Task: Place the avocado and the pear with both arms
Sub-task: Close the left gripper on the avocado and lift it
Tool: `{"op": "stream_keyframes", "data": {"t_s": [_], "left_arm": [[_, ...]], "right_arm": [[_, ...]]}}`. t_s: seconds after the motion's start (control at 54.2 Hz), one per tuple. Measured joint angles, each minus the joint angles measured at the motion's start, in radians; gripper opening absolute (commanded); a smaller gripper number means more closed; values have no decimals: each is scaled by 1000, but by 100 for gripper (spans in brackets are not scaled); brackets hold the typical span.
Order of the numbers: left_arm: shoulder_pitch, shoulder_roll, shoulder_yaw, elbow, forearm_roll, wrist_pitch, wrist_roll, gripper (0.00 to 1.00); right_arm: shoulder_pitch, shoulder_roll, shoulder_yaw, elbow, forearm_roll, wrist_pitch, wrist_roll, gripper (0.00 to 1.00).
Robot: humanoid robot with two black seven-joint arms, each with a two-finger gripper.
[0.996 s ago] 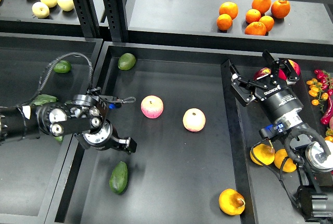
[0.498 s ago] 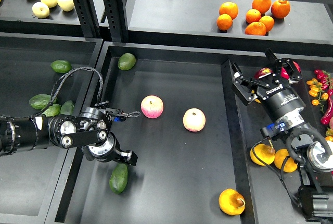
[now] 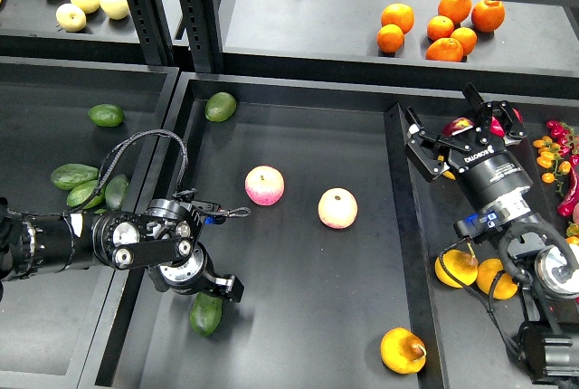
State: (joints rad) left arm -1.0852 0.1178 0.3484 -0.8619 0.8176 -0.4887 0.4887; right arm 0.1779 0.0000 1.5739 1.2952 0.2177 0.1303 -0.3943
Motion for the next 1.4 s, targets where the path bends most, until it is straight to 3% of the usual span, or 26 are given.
{"op": "stream_keyframes", "data": {"t_s": [0.59,0.609,0.812,0.886,0.941,1.015,1.162,1.402], "left_arm": [[27,-24,10,14,33,0,0,96],[27,-25,10,15,33,0,0,89],[32,-28,7,24,34,0,0,61],[33,-30,-1,35,30,0,0,47],[38,-30,-8,53,25,0,0,28],[47,-30,-21,74,12,0,0,20],[67,-25,-38,102,-41,0,0,11],[61,-15,-37,108,-102,0,0,9]], "right_arm": [[2,0,0,0,0,0,0,100],[2,0,0,0,0,0,0,100],[2,0,1,1,0,1,0,100],[2,0,1,1,0,1,0,100],[2,0,1,1,0,2,0,100],[2,0,1,1,0,2,0,100],[2,0,1,1,0,2,0,100],[1,0,2,1,0,8,1,100]]}}
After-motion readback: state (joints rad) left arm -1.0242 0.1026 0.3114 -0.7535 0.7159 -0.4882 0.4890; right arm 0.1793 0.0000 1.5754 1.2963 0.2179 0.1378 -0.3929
